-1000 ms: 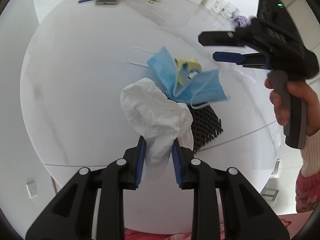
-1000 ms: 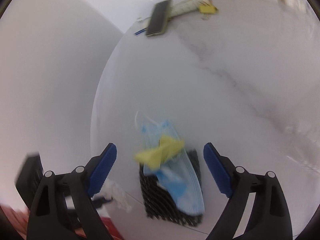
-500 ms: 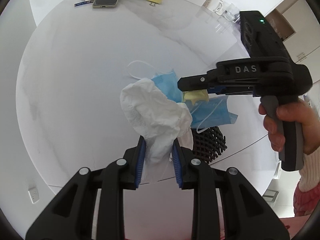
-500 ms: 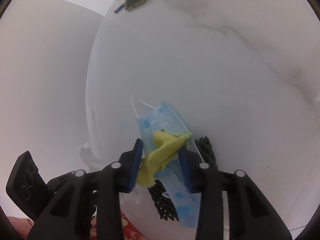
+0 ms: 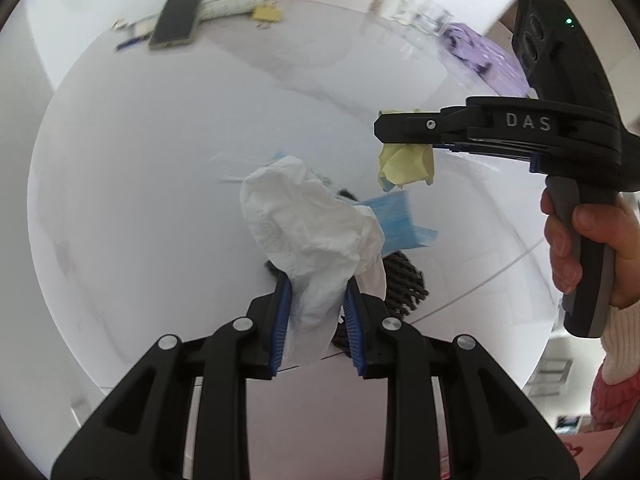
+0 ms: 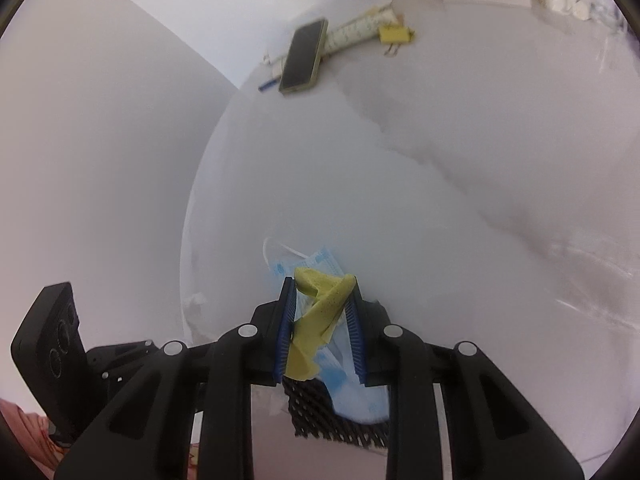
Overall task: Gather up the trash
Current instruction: 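Carry both items over the white bin and open both tools to drop them, then move both tools back over the table toward the blue mask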
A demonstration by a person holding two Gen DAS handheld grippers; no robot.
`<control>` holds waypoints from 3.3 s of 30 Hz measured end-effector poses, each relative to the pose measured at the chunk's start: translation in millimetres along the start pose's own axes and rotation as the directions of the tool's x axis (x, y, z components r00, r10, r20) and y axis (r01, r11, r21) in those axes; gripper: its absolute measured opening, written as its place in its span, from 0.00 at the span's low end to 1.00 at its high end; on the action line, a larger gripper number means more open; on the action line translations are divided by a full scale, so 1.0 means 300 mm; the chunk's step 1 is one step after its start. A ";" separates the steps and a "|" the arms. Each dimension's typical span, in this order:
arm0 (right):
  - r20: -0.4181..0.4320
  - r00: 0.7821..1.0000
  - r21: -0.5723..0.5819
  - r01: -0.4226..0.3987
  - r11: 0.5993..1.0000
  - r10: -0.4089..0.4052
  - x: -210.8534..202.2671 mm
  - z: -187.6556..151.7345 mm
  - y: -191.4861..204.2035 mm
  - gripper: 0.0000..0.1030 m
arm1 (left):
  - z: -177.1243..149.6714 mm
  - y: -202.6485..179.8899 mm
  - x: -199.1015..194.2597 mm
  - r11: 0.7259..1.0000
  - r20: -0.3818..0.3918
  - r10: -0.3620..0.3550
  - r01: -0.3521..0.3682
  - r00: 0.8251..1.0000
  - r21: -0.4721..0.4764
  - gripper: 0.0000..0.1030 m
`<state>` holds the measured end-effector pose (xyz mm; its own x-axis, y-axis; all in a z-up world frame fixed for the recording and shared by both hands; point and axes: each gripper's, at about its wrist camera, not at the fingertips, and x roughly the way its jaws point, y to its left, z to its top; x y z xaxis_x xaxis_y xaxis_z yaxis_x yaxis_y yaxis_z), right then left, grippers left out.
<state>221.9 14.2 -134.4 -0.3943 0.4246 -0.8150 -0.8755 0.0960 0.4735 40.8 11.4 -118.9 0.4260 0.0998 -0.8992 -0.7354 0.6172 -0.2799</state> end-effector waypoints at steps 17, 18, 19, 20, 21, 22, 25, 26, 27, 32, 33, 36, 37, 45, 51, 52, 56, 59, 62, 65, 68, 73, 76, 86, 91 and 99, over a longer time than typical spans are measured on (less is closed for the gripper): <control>0.145 0.930 0.426 0.249 0.870 -0.337 -0.714 -0.978 -0.426 0.25 | -0.191 -0.830 0.028 0.828 -0.139 -0.223 0.262 0.965 0.495 0.25; 0.147 0.921 0.452 0.262 0.853 -0.361 -0.751 -1.048 -0.445 0.25 | -0.234 -0.908 0.030 0.799 -0.164 -0.238 0.289 0.957 0.527 0.25; 0.148 0.911 0.477 0.275 0.835 -0.384 -0.784 -1.115 -0.460 0.26 | -0.268 -0.964 0.032 0.778 -0.183 -0.246 0.307 0.952 0.548 0.25; 0.147 0.900 0.505 0.288 0.813 -0.410 -0.821 -1.197 -0.476 0.26 | -0.303 -1.017 0.036 0.757 -0.202 -0.250 0.322 0.947 0.568 0.25; 0.145 0.892 0.529 0.295 0.795 -0.428 -0.848 -1.264 -0.490 0.26 | -0.351 -1.087 0.041 0.730 -0.228 -0.253 0.340 0.940 0.593 0.25; 0.144 0.886 0.552 0.298 0.779 -0.441 -0.868 -1.328 -0.502 0.26 | -0.390 -1.139 0.043 0.709 -0.245 -0.252 0.351 0.936 0.612 0.25; 0.138 0.874 0.618 0.292 0.730 -0.466 -0.911 -1.521 -0.535 0.26 | -0.498 -1.279 0.056 0.649 -0.298 -0.248 0.387 0.922 0.655 0.25; 0.137 0.870 0.639 0.287 0.714 -0.473 -0.921 -1.580 -0.544 0.26 | -0.539 -1.332 0.063 0.628 -0.316 -0.239 0.395 0.918 0.671 0.25; 0.136 0.867 0.654 0.285 0.701 -0.479 -0.927 -1.628 -0.546 0.27 | -0.561 -1.361 0.068 0.613 -0.322 -0.234 0.397 0.917 0.683 0.25; 0.136 0.858 0.714 0.262 0.649 -0.496 -0.956 -1.805 -0.566 0.27 | -0.689 -1.515 0.103 0.537 -0.364 -0.192 0.408 0.911 0.738 0.25; 0.133 0.856 0.721 0.262 0.642 -0.500 -0.960 -1.829 -0.572 0.27 | -0.710 -1.545 0.115 0.522 -0.373 -0.180 0.409 0.910 0.748 0.25; 0.136 0.848 0.744 0.254 0.619 -0.511 -0.979 -1.902 -0.589 0.27 | -0.762 -1.596 0.133 0.488 -0.394 -0.156 0.417 0.906 0.767 0.25; 0.138 0.847 0.750 0.249 0.613 -0.513 -0.988 -1.924 -0.596 0.27 | -0.791 -1.612 0.135 0.477 -0.398 -0.149 0.418 0.905 0.773 0.25; 0.148 0.842 0.790 0.215 0.574 -0.519 -0.999 -2.021 -0.621 0.27 | -0.884 -1.643 0.186 0.427 -0.419 -0.076 0.409 0.905 0.807 0.58; 0.155 0.846 0.796 0.199 0.572 -0.511 -0.996 -2.047 -0.628 0.27 | -0.932 -1.666 0.171 0.380 -0.395 -0.055 0.385 0.917 0.841 0.86; 0.155 0.846 0.796 0.199 0.572 -0.510 -0.994 -2.048 -0.628 0.27 | -0.937 -1.668 0.162 0.374 -0.390 -0.059 0.383 0.919 0.845 0.88; 0.148 0.855 0.789 0.201 0.580 -0.497 -0.976 -2.038 -0.633 0.28 | -0.937 -1.662 0.137 0.369 -0.364 -0.070 0.363 0.929 0.856 0.92; 0.131 0.868 0.775 0.211 0.595 -0.479 -0.951 -2.017 -0.634 0.55 | -0.928 -1.660 0.131 0.387 -0.351 -0.072 0.351 0.934 0.853 0.92; 0.099 0.859 0.776 0.250 0.579 -0.503 -0.941 -1.994 -0.629 0.86 | -0.894 -1.635 0.123 0.418 -0.342 -0.073 0.340 0.937 0.842 0.92; 0.077 0.859 0.793 0.255 0.553 -0.506 -0.937 -1.990 -0.642 0.95 | -0.871 -1.618 0.122 0.450 -0.339 -0.079 0.337 0.937 0.827 0.92; 0.068 0.859 0.798 0.258 0.544 -0.507 -0.938 -1.984 -0.650 0.95 | -0.847 -1.594 0.120 0.475 -0.331 -0.083 0.329 0.940 0.816 0.92; 0.059 0.858 0.790 0.273 0.549 -0.511 -0.936 -1.959 -0.650 0.95 | -0.815 -1.564 0.111 0.508 -0.311 -0.089 0.312 0.946 0.803 0.92; 0.050 0.858 0.778 0.288 0.559 -0.512 -0.931 -1.929 -0.649 0.95 | -0.793 -1.539 0.104 0.527 -0.299 -0.093 0.302 0.950 0.795 0.92; 0.058 0.868 0.632 0.351 0.691 -0.493 -0.870 -1.589 -0.592 0.95 | -0.556 -1.241 0.016 0.731 -0.137 -0.101 0.167 0.985 0.661 0.92; 0.077 0.894 0.460 0.361 0.811 -0.441 -0.764 -1.274 -0.507 0.95 | -0.412 -0.964 -0.050 0.851 -0.010 -0.060 0.056 0.998 0.522 0.92; 0.106 0.939 0.155 0.310 0.938 -0.328 -0.548 -0.806 -0.289 0.95 | -0.221 -0.495 -0.114 0.962 0.110 0.085 -0.110 0.990 0.248 0.92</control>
<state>295.2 -281.5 -122.0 -0.0537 0.4626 -0.8850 -0.9003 0.3609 0.2432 100.4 -135.4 -69.0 0.4177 0.2373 -0.8770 -0.6238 0.7768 -0.0870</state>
